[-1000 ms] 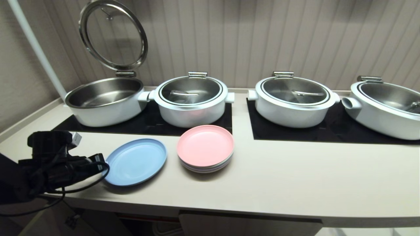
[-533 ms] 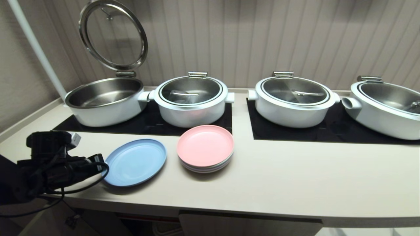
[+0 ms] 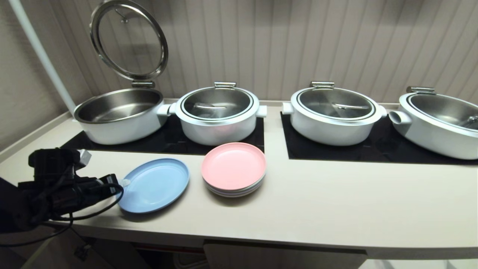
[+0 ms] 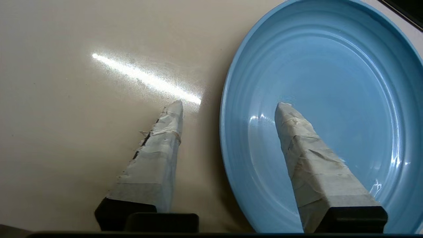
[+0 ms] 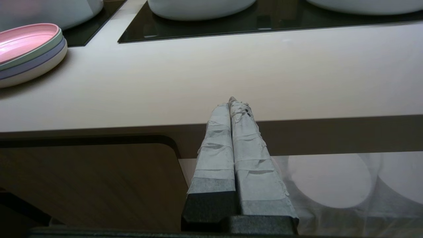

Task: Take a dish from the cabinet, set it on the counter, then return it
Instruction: Place it on the table

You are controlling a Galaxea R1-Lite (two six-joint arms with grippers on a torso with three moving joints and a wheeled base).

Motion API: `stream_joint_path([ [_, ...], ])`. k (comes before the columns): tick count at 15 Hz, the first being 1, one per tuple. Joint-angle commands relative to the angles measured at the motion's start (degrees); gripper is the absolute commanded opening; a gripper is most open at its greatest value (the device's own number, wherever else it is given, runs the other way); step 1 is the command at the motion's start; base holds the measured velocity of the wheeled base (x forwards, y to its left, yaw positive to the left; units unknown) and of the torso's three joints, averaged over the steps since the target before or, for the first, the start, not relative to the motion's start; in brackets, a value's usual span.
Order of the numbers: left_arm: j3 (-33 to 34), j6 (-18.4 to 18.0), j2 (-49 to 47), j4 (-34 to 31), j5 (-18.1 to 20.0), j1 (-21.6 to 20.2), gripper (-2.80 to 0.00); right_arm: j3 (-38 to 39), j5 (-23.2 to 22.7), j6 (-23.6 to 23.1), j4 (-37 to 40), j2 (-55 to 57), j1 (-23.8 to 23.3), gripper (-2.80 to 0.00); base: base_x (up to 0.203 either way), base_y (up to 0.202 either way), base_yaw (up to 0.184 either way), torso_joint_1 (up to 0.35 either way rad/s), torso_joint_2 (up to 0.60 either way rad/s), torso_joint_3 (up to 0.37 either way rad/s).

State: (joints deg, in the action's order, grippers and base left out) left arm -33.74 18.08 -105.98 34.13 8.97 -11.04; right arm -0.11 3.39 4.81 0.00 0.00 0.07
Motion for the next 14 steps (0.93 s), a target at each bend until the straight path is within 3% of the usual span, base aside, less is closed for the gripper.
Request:
stream_joint_path([
  [1,0.0,0.1,0.4,1.2,0.1,0.0,0.00,0.0,0.0,0.0,0.0,0.0,0.0,-2.80,0.000,0.000,0.000,0.000,0.00,0.000],
  [11,1.0,-1.6,4.7,1.6,-0.2,1.2,0.00,-0.1,0.0,0.0,0.0,0.0,0.0,-2.80,0.000,0.000,0.000,0.000,0.00,0.000],
  [14,1.6,-1.6,6.3,1.1,-3.5,2.1,0.00,0.0,0.0,0.0,0.0,0.0,0.0,-2.80,0.000,0.000,0.000,0.000,0.00,0.000],
])
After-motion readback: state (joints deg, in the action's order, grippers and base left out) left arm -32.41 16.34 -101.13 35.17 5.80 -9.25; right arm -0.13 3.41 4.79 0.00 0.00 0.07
